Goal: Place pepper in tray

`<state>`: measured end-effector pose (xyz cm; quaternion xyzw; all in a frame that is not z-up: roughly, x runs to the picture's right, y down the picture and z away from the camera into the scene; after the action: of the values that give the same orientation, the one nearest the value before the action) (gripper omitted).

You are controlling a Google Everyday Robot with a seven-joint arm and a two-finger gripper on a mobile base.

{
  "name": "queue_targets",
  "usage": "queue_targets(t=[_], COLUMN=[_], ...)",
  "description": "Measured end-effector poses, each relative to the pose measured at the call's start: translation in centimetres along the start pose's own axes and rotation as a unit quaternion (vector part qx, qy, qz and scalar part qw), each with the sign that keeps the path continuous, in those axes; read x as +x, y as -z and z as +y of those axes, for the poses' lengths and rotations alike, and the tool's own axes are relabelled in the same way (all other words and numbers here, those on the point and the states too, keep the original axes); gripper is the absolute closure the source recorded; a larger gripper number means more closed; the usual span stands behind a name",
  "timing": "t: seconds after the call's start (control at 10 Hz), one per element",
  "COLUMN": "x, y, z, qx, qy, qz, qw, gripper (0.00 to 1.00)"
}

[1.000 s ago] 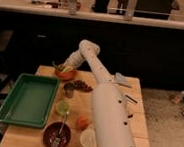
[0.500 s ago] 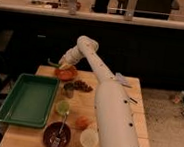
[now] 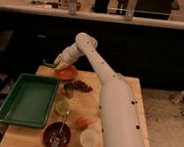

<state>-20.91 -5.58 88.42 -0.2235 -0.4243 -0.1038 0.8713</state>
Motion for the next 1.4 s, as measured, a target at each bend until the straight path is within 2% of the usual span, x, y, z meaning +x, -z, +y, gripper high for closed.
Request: queue_targets(t=[0.5,0.8,1.0,1.4], x=[-4.5,-6.6,-7.6,-8.9], y=[0.1,-0.2,-1.0,-2.0], z=[1.4,3.1,4.8,7.1], qx=[-0.024,-0.046,-0.072,-0.104], qy=[0.067,0.102,0.125,0.155], qz=[-0.004,-0.012,-0.016,-0.025], qw=[0.9975,0.9936,0.9894,0.982], gripper=[1.0,1.0,1.0,1.0])
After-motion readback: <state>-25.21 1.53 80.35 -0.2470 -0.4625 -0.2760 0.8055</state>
